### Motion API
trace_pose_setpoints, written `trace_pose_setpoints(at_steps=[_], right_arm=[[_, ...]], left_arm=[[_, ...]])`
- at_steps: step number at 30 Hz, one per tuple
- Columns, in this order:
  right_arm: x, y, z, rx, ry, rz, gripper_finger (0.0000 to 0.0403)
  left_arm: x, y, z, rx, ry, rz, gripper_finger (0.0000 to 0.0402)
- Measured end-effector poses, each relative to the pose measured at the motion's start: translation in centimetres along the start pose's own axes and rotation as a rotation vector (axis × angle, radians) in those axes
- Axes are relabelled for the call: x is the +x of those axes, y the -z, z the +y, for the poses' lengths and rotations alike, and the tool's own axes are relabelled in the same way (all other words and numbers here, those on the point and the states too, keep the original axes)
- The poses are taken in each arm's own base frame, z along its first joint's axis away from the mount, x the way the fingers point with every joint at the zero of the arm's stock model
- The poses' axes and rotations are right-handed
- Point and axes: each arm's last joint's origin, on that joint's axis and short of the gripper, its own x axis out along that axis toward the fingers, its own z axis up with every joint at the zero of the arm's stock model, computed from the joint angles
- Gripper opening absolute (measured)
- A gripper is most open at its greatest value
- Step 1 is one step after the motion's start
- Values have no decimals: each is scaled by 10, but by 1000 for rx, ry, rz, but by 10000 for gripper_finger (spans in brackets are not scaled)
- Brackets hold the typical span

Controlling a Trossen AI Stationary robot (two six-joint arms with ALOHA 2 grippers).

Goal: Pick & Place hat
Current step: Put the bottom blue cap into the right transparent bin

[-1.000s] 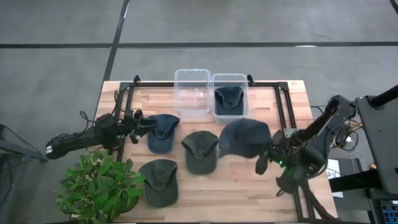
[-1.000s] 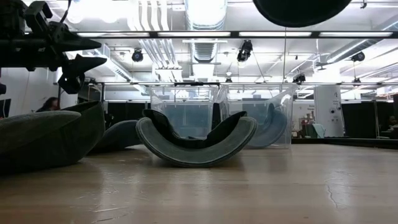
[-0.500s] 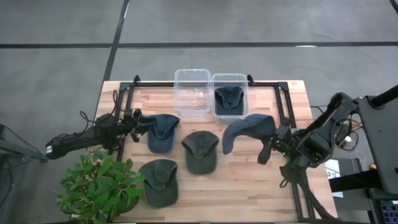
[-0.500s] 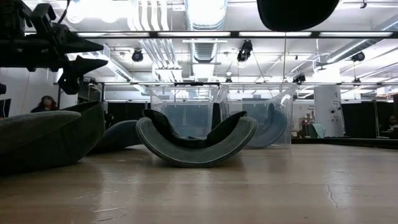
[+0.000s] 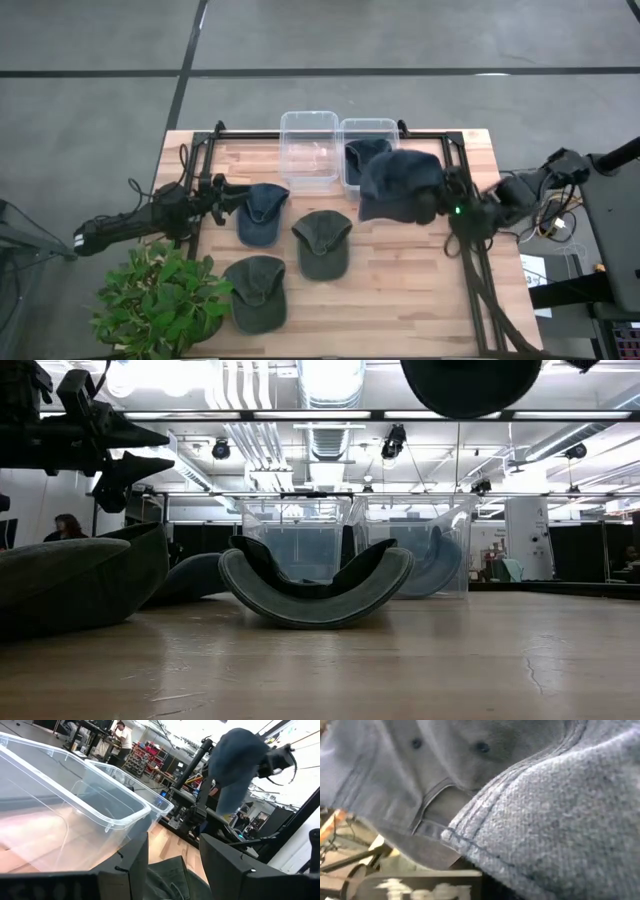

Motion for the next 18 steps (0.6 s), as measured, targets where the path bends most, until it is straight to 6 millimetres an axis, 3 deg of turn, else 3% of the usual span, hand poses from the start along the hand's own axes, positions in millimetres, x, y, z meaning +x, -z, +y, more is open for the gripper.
trace_pose_setpoints(at_steps=[11,18], right_arm=[[3,-47,-33,223,-14,222,8],[15,-61,-32,310,-104,335,8]], left_arm=[[0,0,0,-42,1,0,169],[0,0,0,-43,1,0,169]])
